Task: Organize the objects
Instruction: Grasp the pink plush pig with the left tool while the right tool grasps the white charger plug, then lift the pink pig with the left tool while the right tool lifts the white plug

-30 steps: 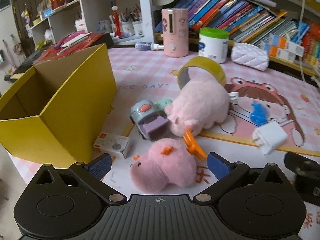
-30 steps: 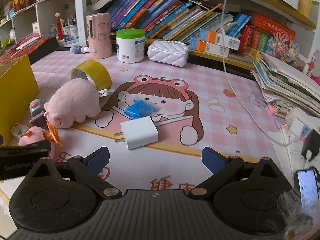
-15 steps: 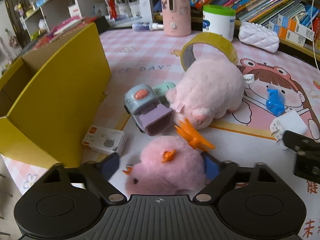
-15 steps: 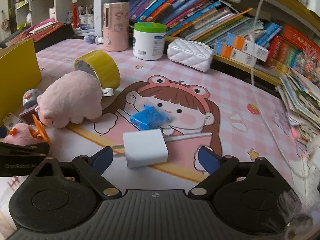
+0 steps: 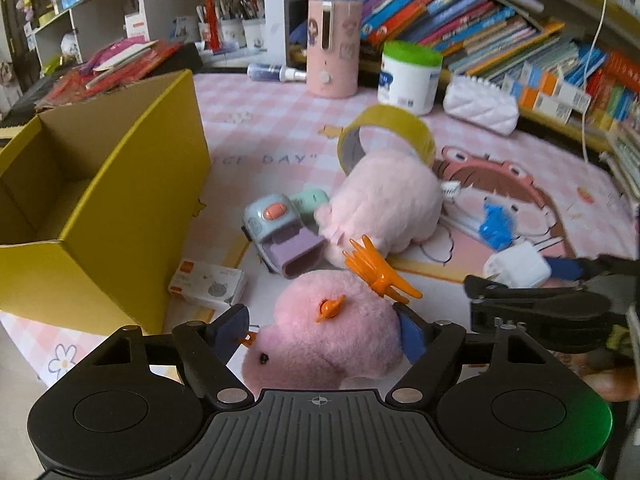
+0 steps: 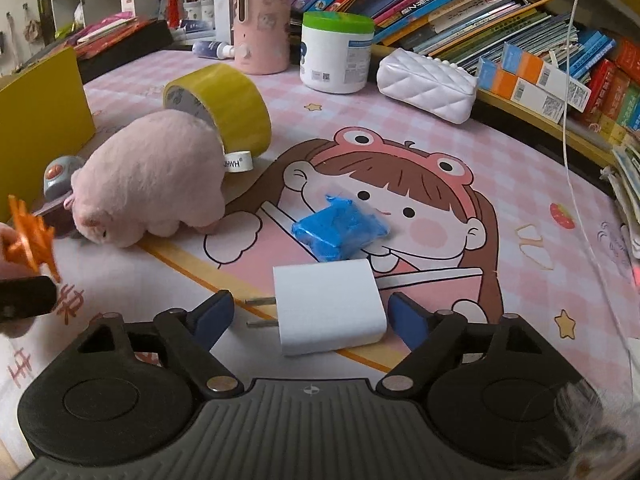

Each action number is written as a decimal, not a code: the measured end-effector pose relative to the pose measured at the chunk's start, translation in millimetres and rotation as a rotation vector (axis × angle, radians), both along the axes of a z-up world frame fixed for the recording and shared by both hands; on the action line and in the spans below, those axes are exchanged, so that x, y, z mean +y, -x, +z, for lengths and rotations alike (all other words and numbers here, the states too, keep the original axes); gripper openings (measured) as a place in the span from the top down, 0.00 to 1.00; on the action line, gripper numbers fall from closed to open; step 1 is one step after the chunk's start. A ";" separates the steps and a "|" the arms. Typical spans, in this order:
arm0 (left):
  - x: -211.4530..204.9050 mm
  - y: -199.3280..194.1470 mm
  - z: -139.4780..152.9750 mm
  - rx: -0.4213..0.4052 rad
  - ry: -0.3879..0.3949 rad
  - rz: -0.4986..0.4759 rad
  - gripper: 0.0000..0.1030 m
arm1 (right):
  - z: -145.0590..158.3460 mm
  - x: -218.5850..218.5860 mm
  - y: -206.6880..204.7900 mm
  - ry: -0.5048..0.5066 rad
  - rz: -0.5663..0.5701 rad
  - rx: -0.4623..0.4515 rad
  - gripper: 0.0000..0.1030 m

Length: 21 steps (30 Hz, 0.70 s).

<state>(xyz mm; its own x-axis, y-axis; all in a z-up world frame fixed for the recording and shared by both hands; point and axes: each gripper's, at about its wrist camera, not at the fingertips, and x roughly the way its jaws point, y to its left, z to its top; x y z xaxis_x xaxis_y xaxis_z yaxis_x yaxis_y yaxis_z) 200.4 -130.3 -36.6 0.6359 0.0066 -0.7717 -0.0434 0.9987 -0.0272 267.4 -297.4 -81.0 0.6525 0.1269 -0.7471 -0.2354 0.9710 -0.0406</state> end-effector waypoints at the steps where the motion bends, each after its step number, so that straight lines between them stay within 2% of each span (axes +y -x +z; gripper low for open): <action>1: 1.3 1.5 2.4 -0.004 0.006 0.002 0.24 | 0.0 0.0 -0.2 -0.008 0.002 0.001 0.29; 3: 3.7 4.9 6.1 -0.010 0.018 0.007 0.24 | 0.5 -0.6 0.3 -0.028 0.003 0.000 0.37; 10: 11.8 16.3 12.0 -0.020 0.032 0.035 0.24 | 6.4 2.6 6.4 -0.050 -0.028 0.034 0.38; 15: 21.7 26.2 11.6 -0.016 0.044 0.069 0.24 | 21.5 4.3 23.2 -0.103 -0.049 0.048 0.38; 21: 35.2 38.2 18.8 -0.039 0.071 0.087 0.24 | 47.4 13.5 51.8 -0.142 -0.034 0.020 0.38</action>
<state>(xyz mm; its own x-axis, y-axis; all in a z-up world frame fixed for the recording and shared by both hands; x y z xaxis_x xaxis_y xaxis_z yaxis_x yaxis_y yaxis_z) 162.2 -95.1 -17.8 0.6652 0.0091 -0.7466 -0.1275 0.9866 -0.1016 215.6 -283.8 -33.7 0.6432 0.2101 -0.7363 -0.2016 0.9742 0.1019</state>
